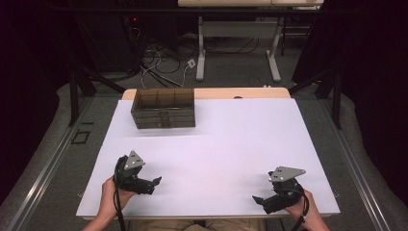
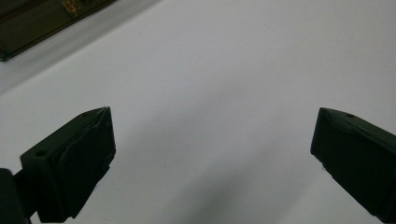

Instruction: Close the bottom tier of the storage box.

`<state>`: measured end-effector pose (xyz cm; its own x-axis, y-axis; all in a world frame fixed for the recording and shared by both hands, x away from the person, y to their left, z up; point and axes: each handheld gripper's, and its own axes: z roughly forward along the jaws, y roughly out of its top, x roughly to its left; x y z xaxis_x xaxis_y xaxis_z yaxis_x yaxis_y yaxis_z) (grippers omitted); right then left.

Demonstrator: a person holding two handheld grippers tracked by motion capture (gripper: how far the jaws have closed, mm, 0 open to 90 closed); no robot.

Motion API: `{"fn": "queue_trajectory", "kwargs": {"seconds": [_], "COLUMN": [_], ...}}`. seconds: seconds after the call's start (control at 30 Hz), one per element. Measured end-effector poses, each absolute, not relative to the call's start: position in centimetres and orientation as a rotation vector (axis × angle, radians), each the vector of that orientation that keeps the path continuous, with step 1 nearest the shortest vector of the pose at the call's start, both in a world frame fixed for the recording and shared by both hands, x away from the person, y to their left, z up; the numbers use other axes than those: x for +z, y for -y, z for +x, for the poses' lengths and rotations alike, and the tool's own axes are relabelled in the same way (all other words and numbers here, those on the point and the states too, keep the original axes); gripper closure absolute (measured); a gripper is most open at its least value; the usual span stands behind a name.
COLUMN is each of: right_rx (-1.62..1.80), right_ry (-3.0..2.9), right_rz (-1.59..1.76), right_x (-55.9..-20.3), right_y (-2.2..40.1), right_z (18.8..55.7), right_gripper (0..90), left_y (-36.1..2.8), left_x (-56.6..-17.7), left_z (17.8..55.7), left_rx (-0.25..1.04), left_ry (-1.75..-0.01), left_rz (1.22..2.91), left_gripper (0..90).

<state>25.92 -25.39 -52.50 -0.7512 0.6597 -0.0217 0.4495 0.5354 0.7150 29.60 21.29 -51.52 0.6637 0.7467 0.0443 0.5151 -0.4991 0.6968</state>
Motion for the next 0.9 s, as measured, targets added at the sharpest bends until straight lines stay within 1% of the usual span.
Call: {"fn": "queue_trajectory", "kwargs": {"seconds": [0.5,0.9], "right_rx": [1.035,1.033], "right_ry": [-2.488,-2.483], "right_rz": [0.923,0.929], "right_x": [-52.5,-52.6], "right_y": [25.4,25.3], "right_z": [25.9,25.9], "right_gripper": [0.0,0.0], "left_y": [-21.5,-21.6], "left_x": [-52.4,-52.9], "left_z": [27.6,26.8], "left_rx": [0.441,0.432], "left_ry": [-0.956,-0.953], "left_rz": [2.216,2.214], "left_gripper": [0.2,0.2]}}
